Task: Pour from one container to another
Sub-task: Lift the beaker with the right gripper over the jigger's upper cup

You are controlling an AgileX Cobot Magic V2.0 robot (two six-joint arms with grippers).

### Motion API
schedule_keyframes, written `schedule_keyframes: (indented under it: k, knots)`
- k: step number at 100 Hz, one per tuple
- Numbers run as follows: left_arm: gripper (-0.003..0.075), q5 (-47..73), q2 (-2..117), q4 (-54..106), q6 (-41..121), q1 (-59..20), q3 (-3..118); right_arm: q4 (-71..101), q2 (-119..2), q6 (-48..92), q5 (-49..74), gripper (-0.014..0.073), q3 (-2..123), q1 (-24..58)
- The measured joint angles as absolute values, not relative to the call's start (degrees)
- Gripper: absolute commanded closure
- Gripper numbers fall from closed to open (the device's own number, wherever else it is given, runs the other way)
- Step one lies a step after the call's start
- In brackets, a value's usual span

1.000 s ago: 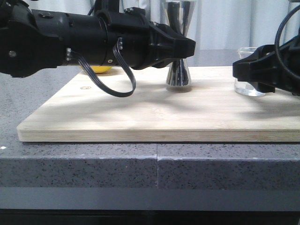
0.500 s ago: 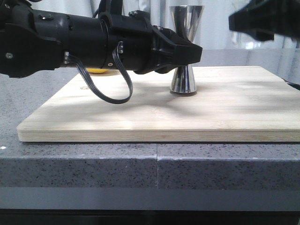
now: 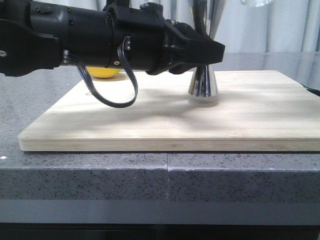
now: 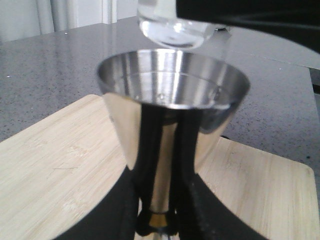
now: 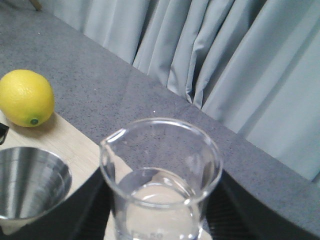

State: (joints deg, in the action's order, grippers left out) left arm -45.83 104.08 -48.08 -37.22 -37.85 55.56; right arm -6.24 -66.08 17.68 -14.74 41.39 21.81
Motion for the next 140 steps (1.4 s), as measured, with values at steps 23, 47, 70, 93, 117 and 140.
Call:
schedule_keyframes:
  k: [23,47,70,93,117,140]
  knots:
    - [0.0741,-46.74,104.08,-49.47,-38.08,-37.85,55.56,-11.53,-64.91,17.68,-10.6,0.0344,44.1,21.81]
    - [0.0741,-46.88,104.08,-51.52,-39.31,-37.85,55.56,-15.63,-64.14,17.68,-9.82,0.0344,44.45,21.81]
    - [0.0741,-46.92,104.08,-51.91,-39.51,-37.85,55.56,-19.83,-63.63,17.68,-9.29,0.0344,44.45,23.01]
    - [0.0741,-47.01,104.08,-52.68,-39.54,-37.85,55.56,-22.89,-63.49,17.68,-8.48,0.0344,44.53,23.98]
    - [0.0741,-47.01,104.08,-53.48,-39.88,-37.85,55.56,-27.05,-63.49,17.68,-8.39,0.0344,44.53,24.31]
    - [0.0741,-47.15,104.08,-54.08,-39.99,-37.85,55.56,-29.39,-63.49,17.68,-8.39,0.0344,44.53,24.31]
